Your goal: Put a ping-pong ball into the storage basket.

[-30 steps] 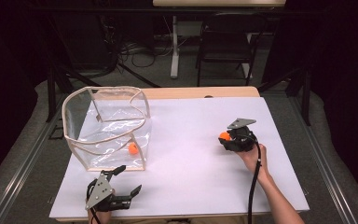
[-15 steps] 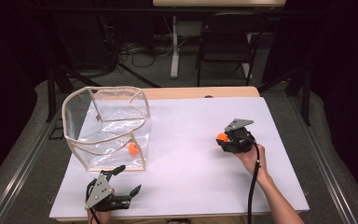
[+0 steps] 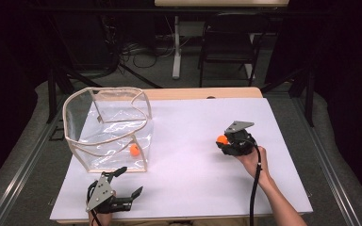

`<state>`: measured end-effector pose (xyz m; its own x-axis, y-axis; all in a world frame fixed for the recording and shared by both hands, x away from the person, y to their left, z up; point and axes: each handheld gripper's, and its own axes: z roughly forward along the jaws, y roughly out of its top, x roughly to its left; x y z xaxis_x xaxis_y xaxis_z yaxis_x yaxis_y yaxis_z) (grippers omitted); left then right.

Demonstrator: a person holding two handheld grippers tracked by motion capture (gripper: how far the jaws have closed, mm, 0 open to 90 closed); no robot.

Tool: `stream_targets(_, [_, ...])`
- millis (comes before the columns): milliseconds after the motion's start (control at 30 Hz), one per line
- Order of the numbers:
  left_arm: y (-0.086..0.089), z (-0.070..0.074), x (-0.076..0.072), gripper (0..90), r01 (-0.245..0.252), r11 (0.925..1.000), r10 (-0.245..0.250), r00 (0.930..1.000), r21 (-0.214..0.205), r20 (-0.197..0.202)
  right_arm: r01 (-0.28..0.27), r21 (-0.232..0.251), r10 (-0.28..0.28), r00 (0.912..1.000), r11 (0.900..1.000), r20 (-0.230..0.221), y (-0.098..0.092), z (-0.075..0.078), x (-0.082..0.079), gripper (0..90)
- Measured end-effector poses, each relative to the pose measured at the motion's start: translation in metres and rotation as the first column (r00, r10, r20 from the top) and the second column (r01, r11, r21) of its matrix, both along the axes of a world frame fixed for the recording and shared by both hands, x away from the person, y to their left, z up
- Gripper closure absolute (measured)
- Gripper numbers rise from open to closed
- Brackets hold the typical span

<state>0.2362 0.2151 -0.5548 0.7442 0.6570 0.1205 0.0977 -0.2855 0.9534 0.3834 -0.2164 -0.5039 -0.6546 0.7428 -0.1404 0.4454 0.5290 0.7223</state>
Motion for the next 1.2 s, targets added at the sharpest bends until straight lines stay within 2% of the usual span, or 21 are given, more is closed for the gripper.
stream_targets(1200, [0.001,0.000,0.000,15.7,-0.001,1.0000,0.001,1.0000,-0.003,0.001,-0.089,0.009,0.089,0.9959,0.9960,-0.016,0.025,0.001,-0.013,50.8])
